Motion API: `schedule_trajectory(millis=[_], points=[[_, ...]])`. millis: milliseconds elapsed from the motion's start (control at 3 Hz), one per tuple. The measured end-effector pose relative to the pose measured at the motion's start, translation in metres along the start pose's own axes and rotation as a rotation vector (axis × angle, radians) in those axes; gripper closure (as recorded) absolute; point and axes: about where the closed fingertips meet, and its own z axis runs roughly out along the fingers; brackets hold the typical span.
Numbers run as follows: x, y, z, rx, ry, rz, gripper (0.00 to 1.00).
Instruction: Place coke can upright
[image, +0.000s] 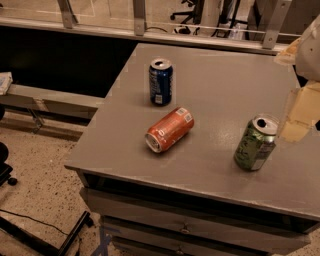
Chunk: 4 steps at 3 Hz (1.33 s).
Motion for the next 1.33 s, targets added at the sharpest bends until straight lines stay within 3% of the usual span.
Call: schedule_trajectory(millis=[667,1333], points=[[-0.006,0.001,-0.004,0.006,-0.005,-0.029,0.00],[-0.061,0.002,0.005,-0.007,0.010,-0.152,0.00]])
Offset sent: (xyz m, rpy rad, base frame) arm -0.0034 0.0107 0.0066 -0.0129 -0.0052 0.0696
